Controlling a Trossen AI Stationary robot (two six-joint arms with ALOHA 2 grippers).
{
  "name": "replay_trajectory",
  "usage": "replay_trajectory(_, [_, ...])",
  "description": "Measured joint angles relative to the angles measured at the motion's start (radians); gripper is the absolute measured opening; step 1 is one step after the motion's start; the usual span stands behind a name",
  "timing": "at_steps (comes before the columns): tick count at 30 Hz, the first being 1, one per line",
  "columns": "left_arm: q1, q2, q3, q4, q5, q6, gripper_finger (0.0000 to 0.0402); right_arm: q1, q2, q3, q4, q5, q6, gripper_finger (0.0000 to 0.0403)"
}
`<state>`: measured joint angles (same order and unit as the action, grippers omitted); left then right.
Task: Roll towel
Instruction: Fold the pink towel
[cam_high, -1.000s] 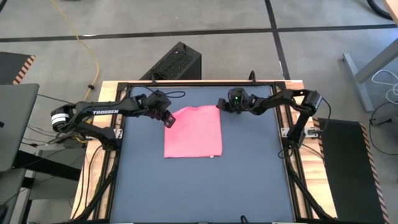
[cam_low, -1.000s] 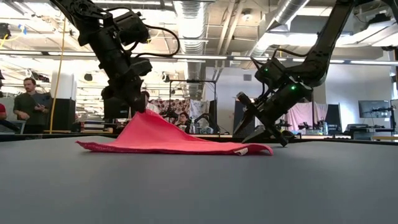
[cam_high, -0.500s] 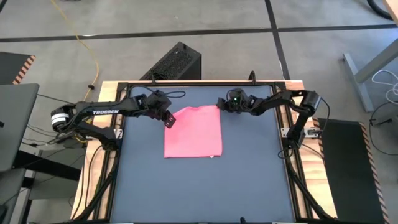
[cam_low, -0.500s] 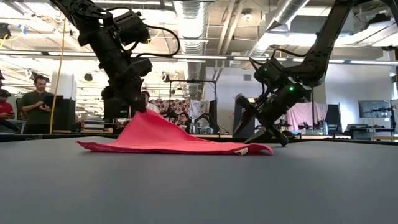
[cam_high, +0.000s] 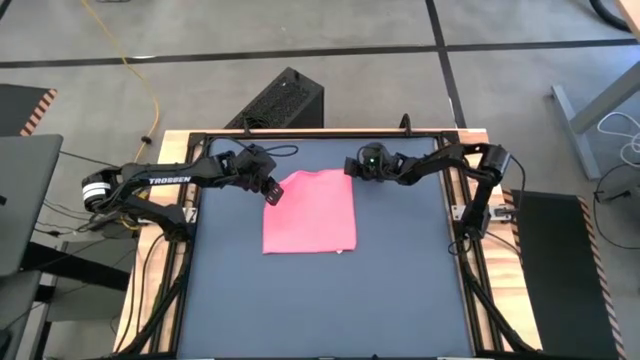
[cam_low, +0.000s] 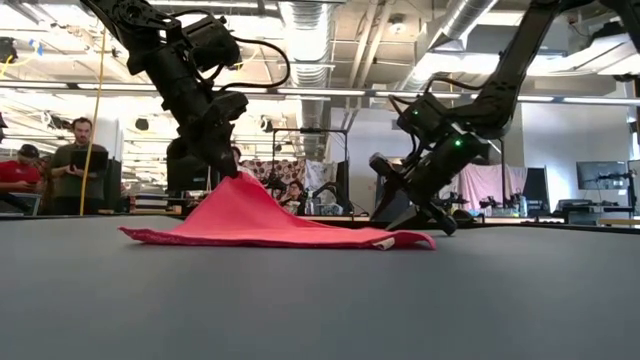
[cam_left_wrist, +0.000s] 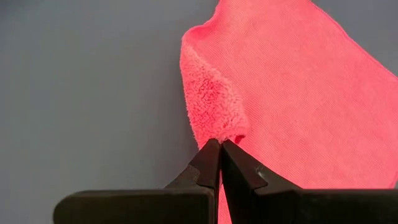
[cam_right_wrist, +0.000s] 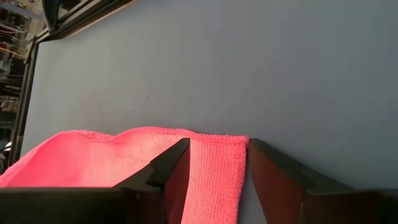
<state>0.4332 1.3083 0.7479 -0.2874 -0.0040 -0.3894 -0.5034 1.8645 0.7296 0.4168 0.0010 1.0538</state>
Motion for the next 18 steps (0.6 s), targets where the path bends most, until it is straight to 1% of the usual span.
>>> replay_trajectory(5, [0.0,0.0,0.0,0.0,0.0,0.0,0.0,0.004,0.0,0.002,-0.007,-0.013,0.0,0.0189])
replay_trajectory(15, [0.0,0.0,0.0,0.001,0.0,0.0,0.0,0.064,0.002,0.004,-0.022,-0.031,0.005,0.0188])
replay_trajectory(18, [0.0,0.0,0.0,0.001,0.0,0.0,0.0,0.072,0.002,0.004,-0.027,-0.037,0.005,0.0181])
